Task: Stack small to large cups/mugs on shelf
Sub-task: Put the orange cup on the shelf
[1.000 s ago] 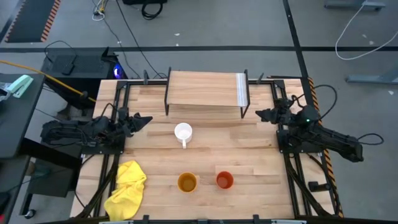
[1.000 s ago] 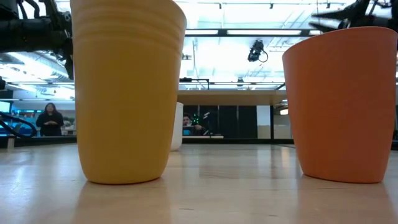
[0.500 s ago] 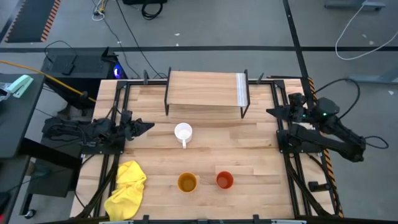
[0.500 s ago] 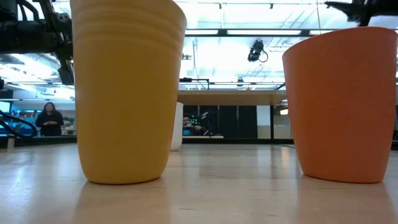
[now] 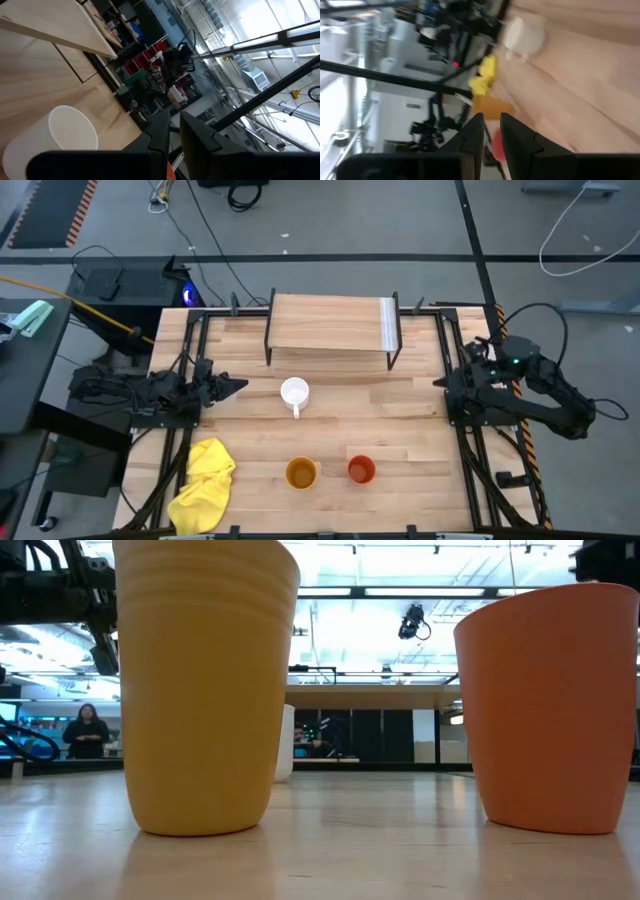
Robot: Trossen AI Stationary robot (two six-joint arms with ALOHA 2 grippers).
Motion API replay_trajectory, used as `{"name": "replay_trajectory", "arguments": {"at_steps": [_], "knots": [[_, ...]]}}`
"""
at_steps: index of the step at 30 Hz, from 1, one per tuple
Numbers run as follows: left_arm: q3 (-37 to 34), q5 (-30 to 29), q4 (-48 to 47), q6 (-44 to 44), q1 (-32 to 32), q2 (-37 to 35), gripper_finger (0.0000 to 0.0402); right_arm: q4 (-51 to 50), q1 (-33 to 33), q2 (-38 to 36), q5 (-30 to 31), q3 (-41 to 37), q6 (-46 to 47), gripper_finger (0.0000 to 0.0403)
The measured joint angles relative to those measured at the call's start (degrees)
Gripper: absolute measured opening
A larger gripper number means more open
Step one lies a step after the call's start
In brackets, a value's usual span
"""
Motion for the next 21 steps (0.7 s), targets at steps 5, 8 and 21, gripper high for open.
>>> {"name": "replay_trajectory", "arguments": {"at_steps": [5, 8, 21], "knots": [[3.92, -1.62, -0.24, 2.21, -1.50, 4.41, 0.0029, -0.94, -0.01, 0.00, 1.14, 0.00, -2.16, 0.0072], [6.77, -1.76, -2.43, 2.35, -2.23, 8.81, 0.0013, -1.03, -0.02, 0.15, 1.98, 0.00, -2.97, 0.0072], [8.87, -1.84, 0.54, -5.15, -5.49, 24.87, 0.0045, -3.08, -0.01, 0.17, -5.94, -4.26, -0.54, 0.0072]]}}
